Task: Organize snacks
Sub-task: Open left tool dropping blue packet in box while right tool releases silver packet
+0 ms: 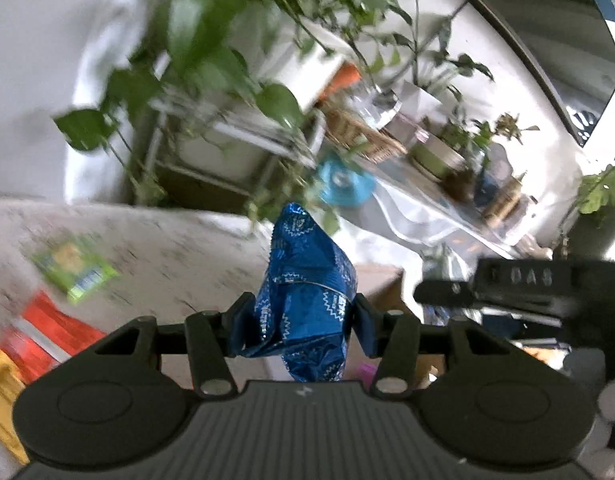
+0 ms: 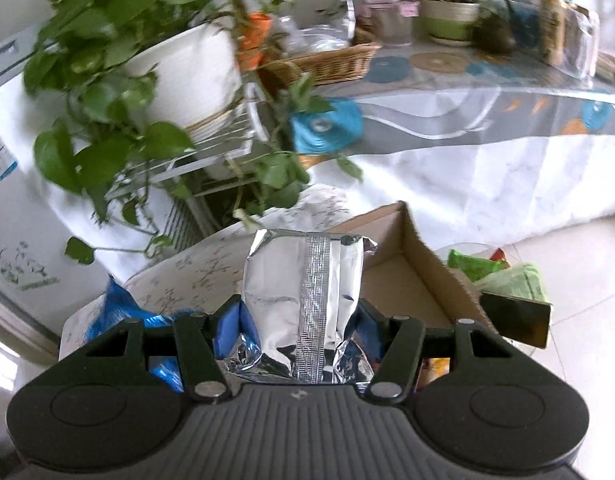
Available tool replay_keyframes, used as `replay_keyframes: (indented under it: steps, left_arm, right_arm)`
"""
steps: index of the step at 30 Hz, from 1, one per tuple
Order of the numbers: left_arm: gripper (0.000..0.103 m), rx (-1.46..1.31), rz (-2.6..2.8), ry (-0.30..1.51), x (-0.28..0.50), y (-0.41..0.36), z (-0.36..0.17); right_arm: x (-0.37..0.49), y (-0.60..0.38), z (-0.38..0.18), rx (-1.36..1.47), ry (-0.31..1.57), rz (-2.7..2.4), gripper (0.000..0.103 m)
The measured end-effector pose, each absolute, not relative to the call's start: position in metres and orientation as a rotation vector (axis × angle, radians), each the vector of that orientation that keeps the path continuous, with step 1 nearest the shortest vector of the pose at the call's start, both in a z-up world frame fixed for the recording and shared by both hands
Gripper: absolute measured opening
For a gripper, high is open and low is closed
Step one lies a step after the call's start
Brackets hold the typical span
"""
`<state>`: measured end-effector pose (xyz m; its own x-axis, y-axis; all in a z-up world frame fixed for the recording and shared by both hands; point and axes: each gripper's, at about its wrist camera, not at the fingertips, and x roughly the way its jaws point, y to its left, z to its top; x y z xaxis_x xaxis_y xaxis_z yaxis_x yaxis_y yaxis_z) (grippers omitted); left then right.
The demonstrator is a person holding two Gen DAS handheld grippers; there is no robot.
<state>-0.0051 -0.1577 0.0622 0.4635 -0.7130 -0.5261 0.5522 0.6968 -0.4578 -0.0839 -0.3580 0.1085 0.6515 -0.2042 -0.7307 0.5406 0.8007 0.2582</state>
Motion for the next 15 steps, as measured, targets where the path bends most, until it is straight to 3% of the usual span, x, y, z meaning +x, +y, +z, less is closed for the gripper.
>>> replay_keyframes:
  steps: [12, 15]
  left_arm:
    - [0.051, -0.165, -0.921, 0.813, -0.035, -0.205, 0.045]
    - [0.063, -0.114, -0.932, 0.828, -0.046, -0.215, 0.040]
  right_arm:
    - [-0.101, -0.388, 0.097, 0.509, 0.788, -0.527, 0.065]
    - [-0.102, -0.392, 0.094, 0.518, 0.799, -0.535, 0.064]
